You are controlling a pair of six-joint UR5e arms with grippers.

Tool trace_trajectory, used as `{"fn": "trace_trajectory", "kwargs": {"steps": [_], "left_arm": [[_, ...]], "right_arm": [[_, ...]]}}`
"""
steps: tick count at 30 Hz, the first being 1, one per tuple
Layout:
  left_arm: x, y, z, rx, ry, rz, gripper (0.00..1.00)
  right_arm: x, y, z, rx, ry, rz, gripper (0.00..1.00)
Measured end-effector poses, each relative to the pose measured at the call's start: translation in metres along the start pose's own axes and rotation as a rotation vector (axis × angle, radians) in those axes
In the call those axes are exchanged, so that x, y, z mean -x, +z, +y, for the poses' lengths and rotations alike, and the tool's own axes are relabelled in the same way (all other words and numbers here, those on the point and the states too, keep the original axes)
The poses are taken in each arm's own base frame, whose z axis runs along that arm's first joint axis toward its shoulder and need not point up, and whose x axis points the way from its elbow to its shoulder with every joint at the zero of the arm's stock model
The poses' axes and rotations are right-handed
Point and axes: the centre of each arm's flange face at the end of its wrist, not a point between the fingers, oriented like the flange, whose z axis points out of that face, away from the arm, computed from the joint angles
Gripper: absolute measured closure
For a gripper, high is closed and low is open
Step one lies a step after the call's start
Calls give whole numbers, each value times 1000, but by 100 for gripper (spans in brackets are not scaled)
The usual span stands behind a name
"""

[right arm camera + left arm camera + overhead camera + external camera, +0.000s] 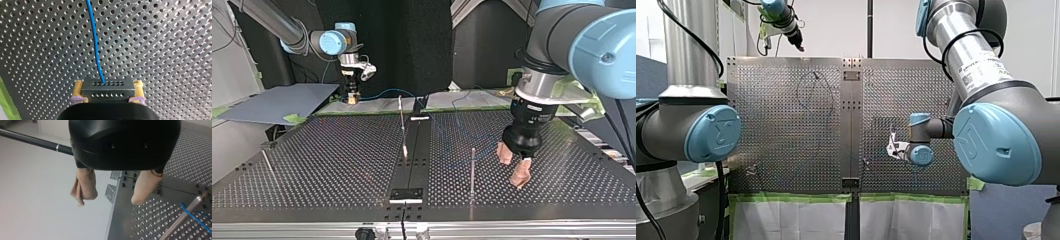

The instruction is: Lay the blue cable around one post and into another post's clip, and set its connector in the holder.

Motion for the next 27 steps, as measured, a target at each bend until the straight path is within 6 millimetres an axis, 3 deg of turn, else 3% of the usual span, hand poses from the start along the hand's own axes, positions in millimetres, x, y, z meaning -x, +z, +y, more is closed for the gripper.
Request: {"fn": "trace_trajectory", "kwargs": {"steps": [27], "left_arm": [[-1, -1, -3, -7, 97, 1, 0]], "right_arm": [[0, 0, -2, -3, -3, -1, 67]]}}
